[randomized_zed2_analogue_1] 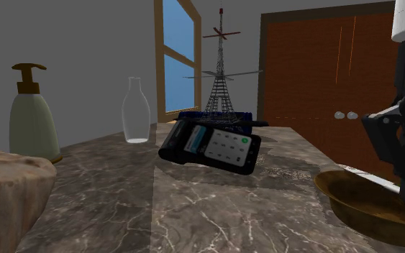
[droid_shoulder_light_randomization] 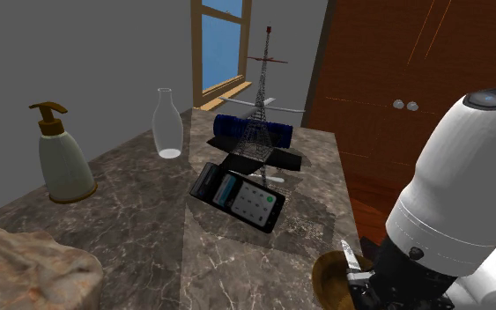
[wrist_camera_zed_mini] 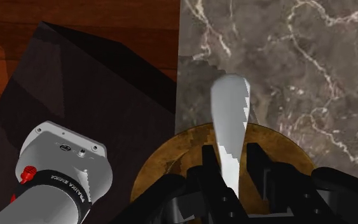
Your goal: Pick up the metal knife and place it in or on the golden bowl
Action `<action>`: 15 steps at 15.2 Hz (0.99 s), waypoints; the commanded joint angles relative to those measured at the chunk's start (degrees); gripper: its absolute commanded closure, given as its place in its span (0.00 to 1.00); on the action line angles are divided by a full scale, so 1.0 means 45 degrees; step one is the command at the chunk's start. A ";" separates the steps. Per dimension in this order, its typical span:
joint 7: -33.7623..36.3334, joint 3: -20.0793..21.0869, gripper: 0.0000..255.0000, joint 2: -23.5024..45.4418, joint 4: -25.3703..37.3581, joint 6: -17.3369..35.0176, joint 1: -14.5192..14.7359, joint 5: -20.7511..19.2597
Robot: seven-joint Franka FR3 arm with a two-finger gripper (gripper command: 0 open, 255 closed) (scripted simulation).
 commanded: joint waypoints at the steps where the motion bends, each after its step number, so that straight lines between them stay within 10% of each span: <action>1: -0.0050 0.0133 1.00 0.0026 -0.0330 0.0362 0.0022 0.0109; 11: -0.0093 0.0294 1.00 0.0036 -0.0655 0.0703 0.0041 0.0250; 12: -0.0089 0.0299 0.00 0.0040 -0.0653 0.0707 0.0040 0.0253; 15: -0.0113 0.0268 0.00 0.0018 -0.0666 0.0690 0.0040 0.0237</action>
